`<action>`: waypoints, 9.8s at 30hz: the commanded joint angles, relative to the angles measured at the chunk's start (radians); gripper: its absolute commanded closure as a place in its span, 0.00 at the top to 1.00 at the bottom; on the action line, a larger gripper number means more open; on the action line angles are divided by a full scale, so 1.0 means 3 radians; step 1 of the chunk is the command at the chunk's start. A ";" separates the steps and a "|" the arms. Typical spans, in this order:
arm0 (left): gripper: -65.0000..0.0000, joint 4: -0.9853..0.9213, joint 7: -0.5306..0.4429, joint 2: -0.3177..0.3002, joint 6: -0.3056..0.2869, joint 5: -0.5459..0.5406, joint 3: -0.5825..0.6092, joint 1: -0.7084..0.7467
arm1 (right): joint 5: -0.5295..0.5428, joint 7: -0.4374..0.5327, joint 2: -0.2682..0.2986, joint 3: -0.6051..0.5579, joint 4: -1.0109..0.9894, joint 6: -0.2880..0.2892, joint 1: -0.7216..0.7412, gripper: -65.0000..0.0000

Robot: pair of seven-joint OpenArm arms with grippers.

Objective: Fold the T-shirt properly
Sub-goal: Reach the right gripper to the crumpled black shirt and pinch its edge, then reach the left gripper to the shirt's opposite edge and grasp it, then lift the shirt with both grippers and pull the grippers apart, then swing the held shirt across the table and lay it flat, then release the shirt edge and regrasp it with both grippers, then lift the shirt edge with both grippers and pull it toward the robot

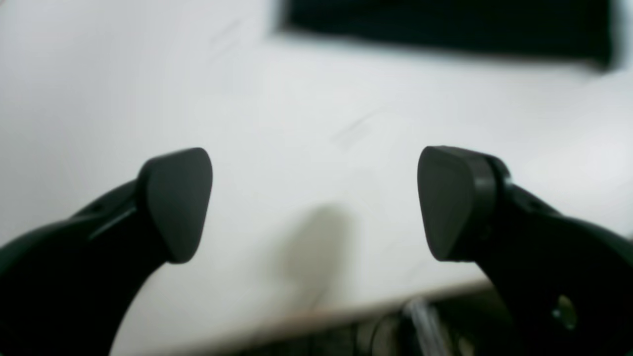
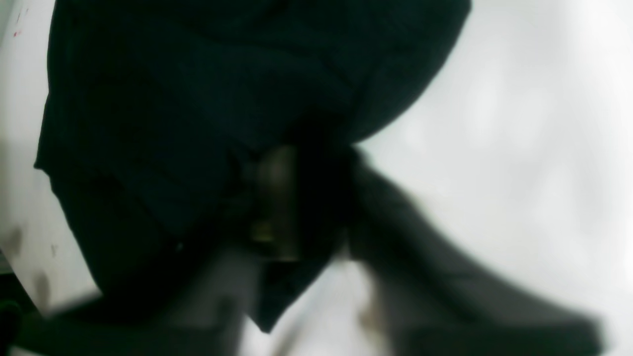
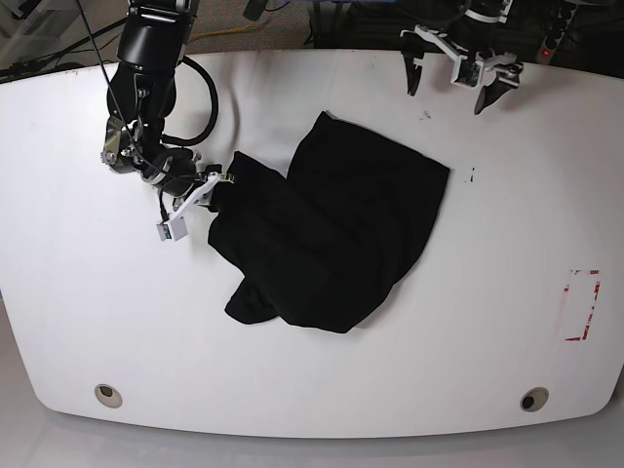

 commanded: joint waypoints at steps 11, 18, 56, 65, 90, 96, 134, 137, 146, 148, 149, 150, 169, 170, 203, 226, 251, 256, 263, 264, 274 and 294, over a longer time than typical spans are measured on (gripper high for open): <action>0.96 -0.0039 0.0285 -0.0314 0.0027 0.0014 0.0975 -0.0767 | 0.0065 0.0044 0.0181 0.0020 0.0064 0.0028 0.0087 0.00; 0.97 -0.0305 0.0444 -0.0355 -0.0162 0.0019 0.1307 -0.1207 | 0.0065 0.0044 0.0222 0.0020 0.0064 0.0028 0.0046 0.00; 0.00 -0.1098 0.0950 -0.0355 -0.0632 0.0009 0.0924 -0.1673 | 0.0070 0.0044 0.0385 0.0036 0.0555 0.0023 0.0046 0.00; 0.00 -0.0791 0.1559 -0.0361 -0.0632 0.0019 0.0218 -0.1703 | 0.0091 0.0044 0.0488 0.0041 0.0959 0.0028 0.0189 0.00; 0.00 0.0012 0.3032 -0.1256 -0.0714 0.0014 -0.0135 -0.3273 | 0.0096 0.0029 0.0907 -0.0297 0.0468 0.0028 0.1892 0.00; 0.00 0.0099 0.3405 -0.1261 -0.1129 0.0193 -0.0135 -0.3969 | 0.0096 0.0029 0.1096 -0.0573 0.0320 0.0028 0.2450 0.00; 0.00 0.0268 0.3425 -0.0197 -0.2297 0.2208 0.0305 -0.2639 | 0.0479 -0.0150 0.1040 0.0261 0.0862 0.0033 0.0394 0.00; 0.00 0.0268 0.3425 -0.0125 -0.2297 0.2214 0.0289 -0.2363 | 0.0479 -0.0145 0.0948 0.0368 0.0872 0.0033 0.0113 0.00; 0.00 0.0268 0.3425 -0.0100 -0.2297 0.2408 0.0279 -0.1790 | 0.0479 -0.0140 0.0892 0.0522 0.0883 0.0033 -0.0491 0.00; 0.00 0.0263 0.3425 -0.0100 -0.2297 0.2408 0.0279 -0.1744 | 0.0485 -0.0140 0.0892 0.0522 0.0883 0.0033 -0.0552 0.00; 0.00 0.0263 0.3425 -0.0100 -0.2297 0.2408 0.0279 -0.1708 | 0.0485 -0.0140 0.0892 0.0522 0.0883 0.0033 -0.0593 0.00; 0.00 0.0263 0.3425 -0.0095 -0.2297 0.2408 0.0279 -0.1683 | 0.0485 -0.0140 0.0892 0.0532 0.0883 0.0033 -0.0629 0.00; 0.69 0.0258 0.3425 0.0197 -0.2297 0.1927 -0.0253 -0.1673 | 0.0658 -0.0294 0.0437 0.1212 0.0883 0.0330 -0.1033 0.71; 0.69 0.0258 0.3425 0.0202 -0.2297 0.1835 -0.0289 -0.1698 | 0.0730 -0.0334 0.0426 0.1279 0.0867 0.0371 -0.1054 0.71; 0.70 0.0242 0.4126 0.0611 -0.2297 -0.1336 -0.2912 -0.2179 | 0.0955 -0.0462 -0.0075 0.0987 0.0862 0.0437 -0.1248 0.29; 0.70 -0.0341 0.4198 0.0125 -0.2297 -0.2778 -0.3373 -0.1754 | 0.0955 -0.0467 0.0007 0.0808 0.0862 0.0437 -0.1227 0.24; 0.69 -0.1036 0.3916 0.0463 -0.2297 -0.1827 -0.2749 -0.2199 | 0.0950 -0.0462 0.0038 0.0777 0.0883 0.0437 -0.1243 0.24; 0.48 -0.1036 0.3916 0.0463 -0.2297 -0.1817 -0.2728 -0.2194 | 0.0950 -0.0462 0.0038 0.0777 0.0883 0.0437 -0.1248 0.23; 0.02 -0.0985 0.3916 0.0453 -0.2297 -0.1510 -0.2590 -0.2220 | 0.0955 -0.0457 0.0038 0.0777 0.0893 0.0437 -0.1243 0.08; 0.01 -0.0914 0.3911 0.0422 -0.2297 -0.1443 -0.2580 -0.2220 | 0.0960 -0.0457 0.0038 0.0777 0.0893 0.0437 -0.1243 0.03; 0.00 0.0017 0.3911 0.0396 -0.2297 -0.0686 -0.2288 -0.2215 | 0.0960 -0.0457 0.0017 0.0921 0.1353 0.0437 -0.1386 0.00; 0.00 0.0263 0.3927 0.0044 -0.2297 0.0643 -0.0693 -0.3319 | 0.0955 -0.0478 0.0621 0.0828 0.1440 0.0432 -0.0276 0.00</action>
